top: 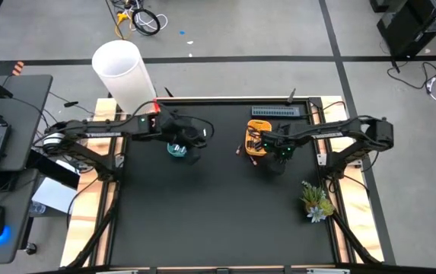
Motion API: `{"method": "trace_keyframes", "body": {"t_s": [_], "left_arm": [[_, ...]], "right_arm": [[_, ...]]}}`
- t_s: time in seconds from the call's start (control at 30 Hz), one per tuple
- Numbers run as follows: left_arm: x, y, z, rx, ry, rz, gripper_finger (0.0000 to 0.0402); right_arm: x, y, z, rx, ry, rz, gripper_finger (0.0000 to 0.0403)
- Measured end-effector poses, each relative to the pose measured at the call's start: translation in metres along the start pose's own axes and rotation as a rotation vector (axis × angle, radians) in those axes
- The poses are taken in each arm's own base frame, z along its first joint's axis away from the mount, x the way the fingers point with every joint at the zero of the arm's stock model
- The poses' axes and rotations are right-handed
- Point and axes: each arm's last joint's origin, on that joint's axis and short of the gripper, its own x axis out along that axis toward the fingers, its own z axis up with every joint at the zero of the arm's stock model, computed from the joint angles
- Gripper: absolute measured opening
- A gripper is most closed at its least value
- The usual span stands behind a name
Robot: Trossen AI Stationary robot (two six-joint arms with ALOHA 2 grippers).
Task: Sort batteries
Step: Put the silver battery into the blue bin
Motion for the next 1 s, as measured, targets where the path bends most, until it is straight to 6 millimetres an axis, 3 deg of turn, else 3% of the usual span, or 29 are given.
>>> {"method": "trace_keyframes", "body": {"t_s": [0.23,0.57,0.67,0.87,1.0], "left_arm": [[-0.012,-0.008,-0.001,-0.012,-0.009,0.001,0.0103],[-0.047,-0.018,-0.003,-0.037,-0.066,0.000,0.0103],[-0.058,-0.018,-0.001,-0.040,-0.109,0.017,0.0103],[-0.073,-0.016,-0.004,-0.016,-0.118,0.031,0.0103],[-0.076,-0.015,-0.008,-0.012,-0.086,0.039,0.0103]], "right_arm": [[0.012,0.006,0.004,-0.075,0.025,0.027,0.0158],[0.026,0.010,0.009,-0.075,0.065,-0.003,0.0150],[0.027,0.012,0.009,-0.083,0.061,-0.002,0.0121],[0.027,0.015,0.009,-0.090,0.058,0.029,0.0023],[0.024,0.016,0.009,-0.088,0.055,0.040,0.0025]]}}
